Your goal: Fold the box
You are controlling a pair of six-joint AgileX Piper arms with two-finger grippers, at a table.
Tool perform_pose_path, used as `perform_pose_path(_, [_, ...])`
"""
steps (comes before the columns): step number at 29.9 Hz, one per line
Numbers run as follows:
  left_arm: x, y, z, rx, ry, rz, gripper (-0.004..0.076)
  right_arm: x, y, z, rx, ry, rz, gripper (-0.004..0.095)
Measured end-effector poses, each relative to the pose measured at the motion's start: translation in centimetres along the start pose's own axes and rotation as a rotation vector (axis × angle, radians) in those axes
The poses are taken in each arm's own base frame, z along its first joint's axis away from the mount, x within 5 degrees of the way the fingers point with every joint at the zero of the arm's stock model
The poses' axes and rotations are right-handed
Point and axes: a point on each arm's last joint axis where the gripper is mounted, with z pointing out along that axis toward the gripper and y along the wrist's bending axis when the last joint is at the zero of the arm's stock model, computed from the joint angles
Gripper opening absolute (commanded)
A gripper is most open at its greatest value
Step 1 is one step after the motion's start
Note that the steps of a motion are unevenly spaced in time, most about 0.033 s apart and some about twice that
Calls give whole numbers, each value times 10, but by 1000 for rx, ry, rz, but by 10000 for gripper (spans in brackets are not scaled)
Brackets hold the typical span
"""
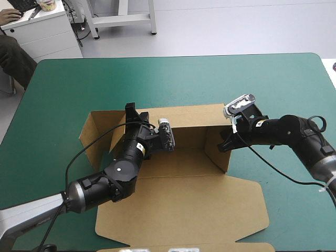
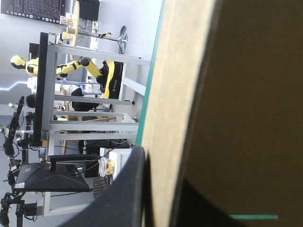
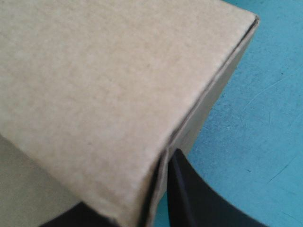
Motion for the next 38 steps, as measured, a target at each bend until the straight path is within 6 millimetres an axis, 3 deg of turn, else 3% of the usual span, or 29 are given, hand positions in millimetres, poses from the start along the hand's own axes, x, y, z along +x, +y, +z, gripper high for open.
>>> perform_pose_path(4, [-2, -1, -1, 1, -7, 2, 44, -1, -1, 0, 13, -7, 22, -16])
perform_pose_path(7, [-9, 0, -7, 9, -22, -18, 200, -1, -5, 0, 49, -17, 55, -16])
perform_pose_path(9, [-20, 0, -13, 22, -67, -42, 342, -2, -8, 1, 89, -31, 68, -16])
perform_pose_path(12, [-41, 2, -26, 40, -157, -69, 494, -5, -14, 0, 154, -60, 101, -16])
perform_pose_path(15, [-54, 10, -39, 20, -188, -95, 561, -5, -22, -1, 235, -80, 157, -16])
perform_pose_path(22, [-74, 28, -66, -43, -198, -140, 551, -7, -34, -5, 372, -124, 226, -20])
perform_pose_path(25, [-76, 28, -69, -47, -196, -119, 472, -7, -34, -5, 374, -125, 235, -20])
perform_pose_path(27, [-76, 27, -70, -45, -191, -118, 329, -7, -34, -5, 374, -123, 235, -20])
perform_pose_path(30, [-75, 26, -70, -25, -179, -100, -12, -6, -34, -5, 375, -117, 234, -20])
perform_pose_path(32, [-75, 23, -70, 2, -177, -59, 20, -6, -34, -5, 376, -114, 232, -20])
perform_pose_path(38, [-79, 22, -75, 119, -181, -60, 16, -6, -34, -5, 376, -113, 235, -20])
